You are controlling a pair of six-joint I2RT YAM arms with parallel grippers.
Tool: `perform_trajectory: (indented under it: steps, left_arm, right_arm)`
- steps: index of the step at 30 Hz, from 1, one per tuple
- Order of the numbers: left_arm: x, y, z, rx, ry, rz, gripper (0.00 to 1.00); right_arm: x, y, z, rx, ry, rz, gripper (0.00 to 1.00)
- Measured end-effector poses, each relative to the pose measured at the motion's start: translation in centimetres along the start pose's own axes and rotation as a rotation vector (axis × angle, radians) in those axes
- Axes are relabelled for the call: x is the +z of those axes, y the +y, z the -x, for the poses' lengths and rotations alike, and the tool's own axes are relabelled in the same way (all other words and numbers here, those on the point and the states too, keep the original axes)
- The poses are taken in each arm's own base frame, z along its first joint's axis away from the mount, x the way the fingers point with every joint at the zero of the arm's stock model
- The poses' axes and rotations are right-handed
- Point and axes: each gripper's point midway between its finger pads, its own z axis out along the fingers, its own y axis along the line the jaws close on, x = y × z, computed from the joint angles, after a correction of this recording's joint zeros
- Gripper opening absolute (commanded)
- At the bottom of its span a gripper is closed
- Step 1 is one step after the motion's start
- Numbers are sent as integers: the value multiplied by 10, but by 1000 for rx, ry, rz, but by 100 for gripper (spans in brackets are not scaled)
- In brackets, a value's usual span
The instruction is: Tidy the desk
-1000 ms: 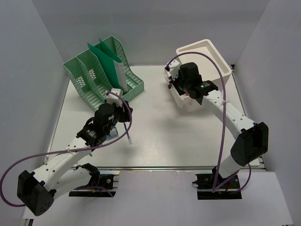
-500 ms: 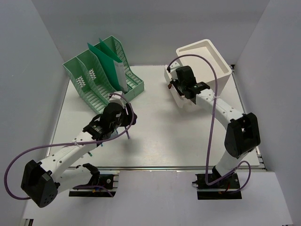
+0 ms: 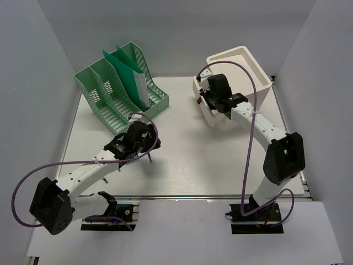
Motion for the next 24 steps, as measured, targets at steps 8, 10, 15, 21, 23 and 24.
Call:
perform_trajectory:
  steps: [8, 10, 15, 21, 23, 24]
  left_arm:
    - [15, 16, -16, -4, 47, 93, 58]
    - [20, 20, -21, -2, 67, 125, 58]
    - [33, 31, -27, 1, 92, 210, 58]
    - [44, 50, -31, 14, 93, 327, 58]
    - [49, 52, -33, 22, 93, 351, 58]
    - [51, 54, -34, 26, 94, 362, 57]
  right_arm:
    - [-106, 42, 30, -6, -300, 348, 0]
    - [-136, 56, 23, -24, -371, 436, 0]
    - [-150, 78, -10, -41, -419, 540, 0]
    - [-128, 87, -62, 10, -326, 572, 0]
    - [-127, 83, -65, 24, -329, 561, 0]
    - [-128, 80, -65, 30, -336, 555, 0]
